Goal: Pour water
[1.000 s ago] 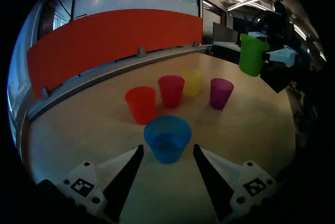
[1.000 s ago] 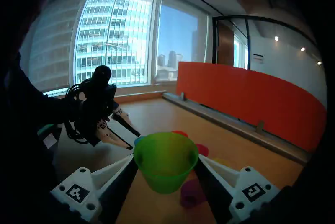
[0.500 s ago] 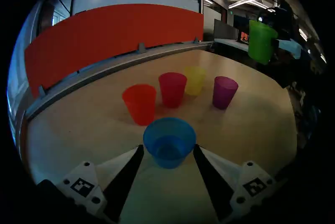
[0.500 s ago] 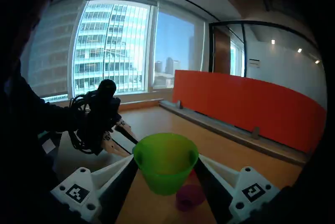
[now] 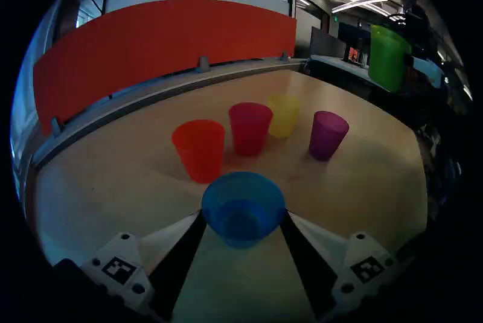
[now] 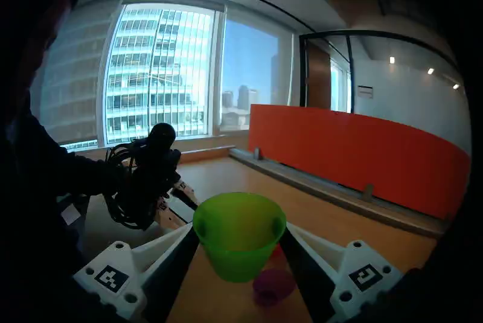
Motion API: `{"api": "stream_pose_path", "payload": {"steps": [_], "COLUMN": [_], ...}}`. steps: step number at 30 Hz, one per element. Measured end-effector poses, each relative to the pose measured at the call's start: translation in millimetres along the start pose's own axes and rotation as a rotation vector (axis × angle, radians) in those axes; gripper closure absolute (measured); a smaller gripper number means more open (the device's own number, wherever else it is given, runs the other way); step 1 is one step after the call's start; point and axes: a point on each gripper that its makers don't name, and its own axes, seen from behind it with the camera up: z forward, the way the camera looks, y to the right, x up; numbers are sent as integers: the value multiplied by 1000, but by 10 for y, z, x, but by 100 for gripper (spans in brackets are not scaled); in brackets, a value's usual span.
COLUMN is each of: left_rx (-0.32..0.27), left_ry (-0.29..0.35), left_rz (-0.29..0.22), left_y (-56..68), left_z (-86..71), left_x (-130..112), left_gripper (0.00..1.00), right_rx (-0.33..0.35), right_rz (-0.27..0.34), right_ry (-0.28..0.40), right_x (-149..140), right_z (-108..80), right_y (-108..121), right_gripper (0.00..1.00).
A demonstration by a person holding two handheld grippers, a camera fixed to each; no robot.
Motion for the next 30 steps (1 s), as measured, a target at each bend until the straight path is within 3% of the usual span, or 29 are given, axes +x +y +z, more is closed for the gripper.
{"api": "stream_pose_path", "payload": {"steps": [18,30], "left_rx": [20,25], "left_ry": [-29,-22], "left_rz": [13,-9], "left_y": [-45,-101], "left_z": [174,144], "left_x": [-40,-11], "left_gripper": [13,16], "right_rx": [1,-2], "right_rz": [4,5], "right_ry": [-15,-17], "right_x": [-88,-81], "right_z": [20,12], "right_y": [24,32], "right_gripper": [9,9]}}
